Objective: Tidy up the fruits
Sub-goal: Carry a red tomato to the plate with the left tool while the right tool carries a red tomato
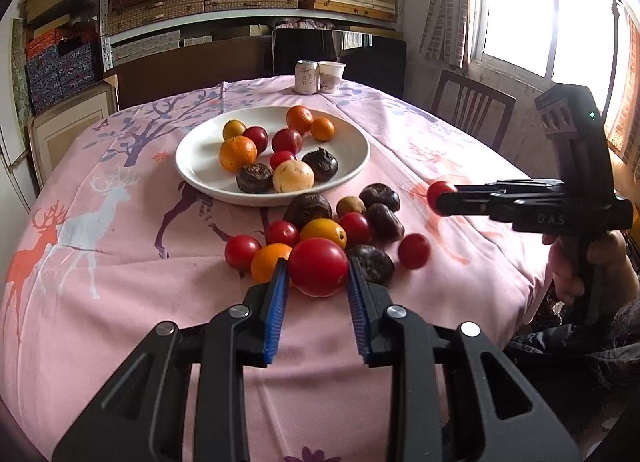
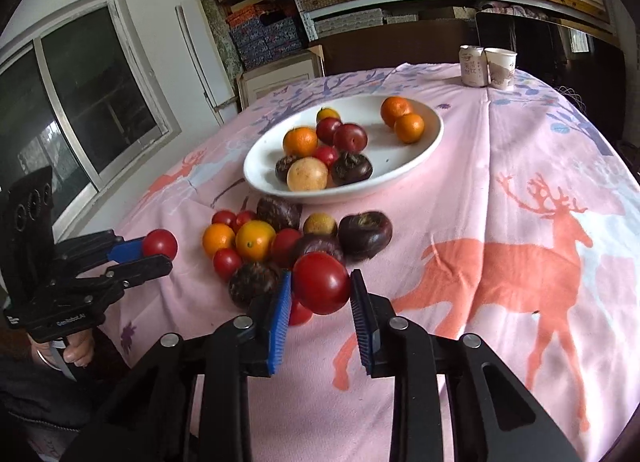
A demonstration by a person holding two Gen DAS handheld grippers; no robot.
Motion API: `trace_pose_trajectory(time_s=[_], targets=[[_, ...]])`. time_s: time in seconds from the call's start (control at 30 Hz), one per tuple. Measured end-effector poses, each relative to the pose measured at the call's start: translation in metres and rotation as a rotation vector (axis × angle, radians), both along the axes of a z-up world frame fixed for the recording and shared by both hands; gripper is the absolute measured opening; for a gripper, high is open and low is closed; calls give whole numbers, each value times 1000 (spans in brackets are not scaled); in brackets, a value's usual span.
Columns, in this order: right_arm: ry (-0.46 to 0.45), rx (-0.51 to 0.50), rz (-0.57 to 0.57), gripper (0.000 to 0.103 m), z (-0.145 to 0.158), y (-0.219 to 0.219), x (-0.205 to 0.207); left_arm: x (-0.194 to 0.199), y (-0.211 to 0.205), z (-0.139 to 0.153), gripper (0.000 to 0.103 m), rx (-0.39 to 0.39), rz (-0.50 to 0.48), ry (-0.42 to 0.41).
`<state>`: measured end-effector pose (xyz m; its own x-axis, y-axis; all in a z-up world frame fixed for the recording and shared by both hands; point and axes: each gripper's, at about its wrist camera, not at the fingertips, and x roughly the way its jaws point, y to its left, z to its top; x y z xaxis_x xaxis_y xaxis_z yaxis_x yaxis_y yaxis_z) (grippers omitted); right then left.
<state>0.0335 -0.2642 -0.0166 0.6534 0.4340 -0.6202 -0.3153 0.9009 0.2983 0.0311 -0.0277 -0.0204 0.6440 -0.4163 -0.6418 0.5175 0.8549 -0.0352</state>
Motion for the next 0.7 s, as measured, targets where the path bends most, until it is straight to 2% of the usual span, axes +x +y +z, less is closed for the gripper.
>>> trace_pose_trajectory(time_s=[0.27,0.4,0.43,0.5,0.53,0.6,0.7], targets=[[-17,41,-52,29,23,-3,70,87,-9,13,28,-25,48,27],[-22,28,-82,29,23,5,110,121,-21,15,29,5,68,16],[-25,28,-90,30,23,6,119,129,-22,15,30,17,80,11],[-5,25,-118,31,17,5,136,144,-21,13,55,12,108,25],[13,48,-124,36,14,2,140,149,-19,12,60,9,130,25],[28,86,-126,39,9,-2,137,152,-13,11,63,-2,146,23],[27,72,-106,39,5,-2,114,137,-6,11,63,-13,126,18]])
